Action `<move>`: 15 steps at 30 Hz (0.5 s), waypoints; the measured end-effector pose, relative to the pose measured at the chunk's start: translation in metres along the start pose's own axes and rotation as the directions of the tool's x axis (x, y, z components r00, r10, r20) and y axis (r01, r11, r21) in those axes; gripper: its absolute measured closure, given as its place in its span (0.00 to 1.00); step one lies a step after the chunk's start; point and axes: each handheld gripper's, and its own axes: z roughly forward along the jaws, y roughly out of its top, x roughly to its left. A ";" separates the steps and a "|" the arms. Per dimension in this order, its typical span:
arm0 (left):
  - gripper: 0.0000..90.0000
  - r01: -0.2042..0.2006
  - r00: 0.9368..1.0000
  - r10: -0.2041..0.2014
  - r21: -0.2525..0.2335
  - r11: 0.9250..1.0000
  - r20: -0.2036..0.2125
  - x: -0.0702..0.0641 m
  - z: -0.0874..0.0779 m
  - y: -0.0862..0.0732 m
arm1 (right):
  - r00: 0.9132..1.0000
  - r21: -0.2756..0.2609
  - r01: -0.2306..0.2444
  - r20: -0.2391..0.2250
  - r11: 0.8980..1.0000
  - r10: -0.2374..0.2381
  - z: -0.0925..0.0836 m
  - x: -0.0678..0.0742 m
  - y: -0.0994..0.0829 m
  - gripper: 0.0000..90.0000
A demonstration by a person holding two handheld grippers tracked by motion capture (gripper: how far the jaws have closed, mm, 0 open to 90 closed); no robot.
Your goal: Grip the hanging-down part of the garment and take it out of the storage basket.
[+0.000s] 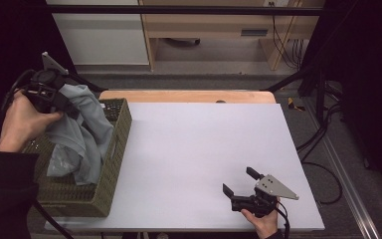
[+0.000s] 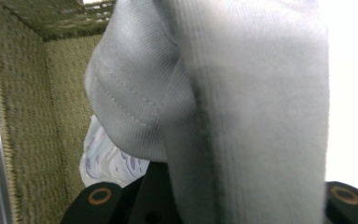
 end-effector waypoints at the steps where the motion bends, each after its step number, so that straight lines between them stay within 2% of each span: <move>1: 0.92 0.000 1.000 0.000 0.000 1.000 0.000 0.000 0.000 0.000 | 1.000 0.000 0.000 0.000 1.000 0.000 0.000 0.000 0.000 0.01; 9: 0.92 0.001 1.000 -0.002 -0.046 0.999 -0.005 0.001 -0.025 0.001 | 0.999 0.002 0.016 -0.032 1.000 -0.016 0.008 0.005 0.006 0.02; 15: 0.92 -0.013 1.000 0.011 -0.071 0.997 -0.019 -0.005 -0.042 0.005 | 0.997 -0.005 0.018 -0.077 1.000 -0.018 0.020 0.013 0.020 0.02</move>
